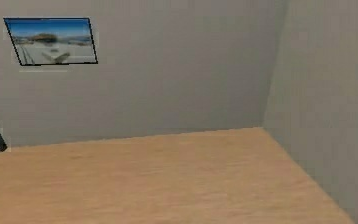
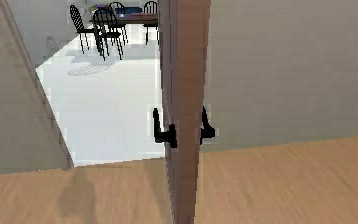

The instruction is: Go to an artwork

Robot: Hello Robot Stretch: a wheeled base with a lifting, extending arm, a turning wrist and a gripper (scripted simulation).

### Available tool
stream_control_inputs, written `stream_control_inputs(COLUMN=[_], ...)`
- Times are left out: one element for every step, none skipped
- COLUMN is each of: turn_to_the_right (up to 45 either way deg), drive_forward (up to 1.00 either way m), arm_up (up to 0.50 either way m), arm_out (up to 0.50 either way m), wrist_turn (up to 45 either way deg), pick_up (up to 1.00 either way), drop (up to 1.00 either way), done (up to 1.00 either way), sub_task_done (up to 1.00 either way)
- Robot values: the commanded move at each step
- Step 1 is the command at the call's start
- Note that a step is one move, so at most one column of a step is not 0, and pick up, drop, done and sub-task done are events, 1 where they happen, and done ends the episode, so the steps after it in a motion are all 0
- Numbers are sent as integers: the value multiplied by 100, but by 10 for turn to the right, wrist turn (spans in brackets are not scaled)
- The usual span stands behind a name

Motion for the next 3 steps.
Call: stream_control_inputs(turn_to_the_right=[0,450,120], drive_forward=[15,0,0], arm_up=[0,0,0], arm_out=[0,0,0], wrist_turn=[0,0,0], pick_up=[0,0,0], drop=[0,0,0], done=[0,0,0], sub_task_done=[0,0,0])
